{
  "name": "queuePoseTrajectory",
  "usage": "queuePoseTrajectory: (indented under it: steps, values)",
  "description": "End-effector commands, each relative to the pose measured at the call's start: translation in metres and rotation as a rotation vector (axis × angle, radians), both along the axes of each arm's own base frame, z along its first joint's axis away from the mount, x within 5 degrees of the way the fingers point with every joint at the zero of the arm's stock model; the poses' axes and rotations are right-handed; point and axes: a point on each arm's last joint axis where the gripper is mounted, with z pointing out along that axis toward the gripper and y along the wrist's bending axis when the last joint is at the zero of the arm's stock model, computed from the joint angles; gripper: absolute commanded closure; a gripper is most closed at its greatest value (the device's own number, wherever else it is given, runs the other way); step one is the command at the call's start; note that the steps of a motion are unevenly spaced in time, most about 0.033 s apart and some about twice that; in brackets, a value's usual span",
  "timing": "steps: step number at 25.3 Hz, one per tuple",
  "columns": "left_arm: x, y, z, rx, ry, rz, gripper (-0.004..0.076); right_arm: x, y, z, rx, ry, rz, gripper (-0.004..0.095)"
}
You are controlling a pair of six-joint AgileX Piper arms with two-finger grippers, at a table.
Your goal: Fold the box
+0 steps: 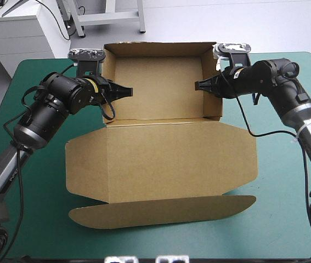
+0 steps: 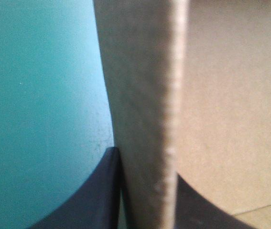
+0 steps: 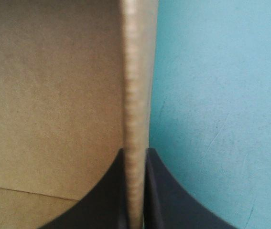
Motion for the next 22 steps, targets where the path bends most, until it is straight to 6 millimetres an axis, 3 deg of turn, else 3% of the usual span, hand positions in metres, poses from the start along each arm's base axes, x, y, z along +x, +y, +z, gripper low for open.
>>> queuePoseTrajectory:
  steps: [1, 7, 12, 15, 22]
  values:
    - [-0.010, 0.000, 0.028, -0.065, -0.116, -0.048, 0.0724, -0.008, -0.002, 0.030, 0.045, -0.137, -0.003, 0.0920]
    - [-0.004, -0.003, 0.018, -0.023, -0.087, -0.065, 0.0724, -0.009, -0.005, 0.028, 0.000, -0.134, -0.004, 0.0920]
    - [0.011, -0.012, -0.006, 0.033, -0.009, -0.076, 0.0724, -0.008, -0.010, 0.020, -0.090, -0.087, -0.005, 0.0920]
    - [0.028, -0.022, -0.038, 0.090, 0.089, -0.104, 0.0724, 0.003, -0.008, -0.008, -0.159, 0.058, 0.016, 0.0921]
    - [0.049, -0.033, -0.090, 0.201, 0.247, -0.139, 0.0724, 0.030, 0.001, -0.067, -0.220, 0.281, 0.053, 0.0922]
